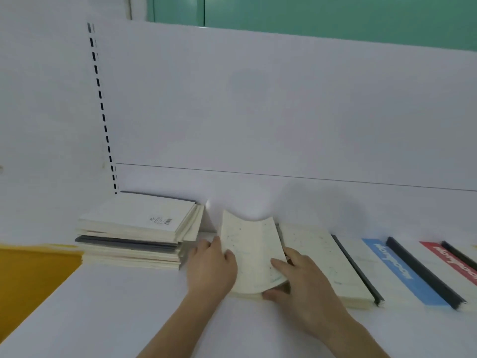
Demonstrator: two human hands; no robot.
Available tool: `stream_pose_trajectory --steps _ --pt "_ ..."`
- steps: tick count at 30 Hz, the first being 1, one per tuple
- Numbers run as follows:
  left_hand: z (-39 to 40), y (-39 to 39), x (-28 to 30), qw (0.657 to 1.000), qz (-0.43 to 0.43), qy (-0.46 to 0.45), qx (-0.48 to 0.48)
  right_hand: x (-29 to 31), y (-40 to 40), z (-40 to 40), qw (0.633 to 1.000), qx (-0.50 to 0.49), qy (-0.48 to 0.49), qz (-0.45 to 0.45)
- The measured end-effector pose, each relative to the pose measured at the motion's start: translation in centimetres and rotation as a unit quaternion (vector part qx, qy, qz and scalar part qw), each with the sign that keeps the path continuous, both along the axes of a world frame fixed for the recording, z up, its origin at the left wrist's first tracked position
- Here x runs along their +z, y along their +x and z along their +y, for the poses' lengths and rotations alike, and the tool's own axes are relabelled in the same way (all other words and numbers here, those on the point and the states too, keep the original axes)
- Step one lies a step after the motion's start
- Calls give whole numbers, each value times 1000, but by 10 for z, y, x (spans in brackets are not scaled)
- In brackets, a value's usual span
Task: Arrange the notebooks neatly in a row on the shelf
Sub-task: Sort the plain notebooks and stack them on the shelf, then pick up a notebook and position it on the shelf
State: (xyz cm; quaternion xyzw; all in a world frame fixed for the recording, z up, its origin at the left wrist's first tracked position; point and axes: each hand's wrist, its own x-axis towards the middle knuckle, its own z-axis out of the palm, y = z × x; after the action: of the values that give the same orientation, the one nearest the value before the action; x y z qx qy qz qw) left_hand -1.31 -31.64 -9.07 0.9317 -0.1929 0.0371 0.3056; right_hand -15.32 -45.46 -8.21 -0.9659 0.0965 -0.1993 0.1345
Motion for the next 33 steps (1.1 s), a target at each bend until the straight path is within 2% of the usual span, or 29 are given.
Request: stream_pose_trajectory --steps 3,8,11,14,16,22,30,33 --pt "1 8 -6 999 16 31 9 -2 4 -6 996 -17 -74 37" --pt "6 10 -4 999 6 32 -24 -7 0 -11 995 -19 -77 63" --pt "24 6 -3 990 17 17 -138 -10 0 -12 995 -7 -83 58" --pt "42 10 -3 960 13 105 -261 -15 4 -13 993 -11 -107 56" --pt "46 19 -5 950 -7 124 -287 -20 6 -15 990 -22 -128 47" --pt "50 25 -3 947 26 98 -303 -29 8 -17 985 -31 -165 32" --pt "50 27 0 946 75 86 -304 -26 7 -16 987 -30 -146 62" --pt "52 20 -5 956 45 107 -270 -22 7 -10 988 -25 -138 65"
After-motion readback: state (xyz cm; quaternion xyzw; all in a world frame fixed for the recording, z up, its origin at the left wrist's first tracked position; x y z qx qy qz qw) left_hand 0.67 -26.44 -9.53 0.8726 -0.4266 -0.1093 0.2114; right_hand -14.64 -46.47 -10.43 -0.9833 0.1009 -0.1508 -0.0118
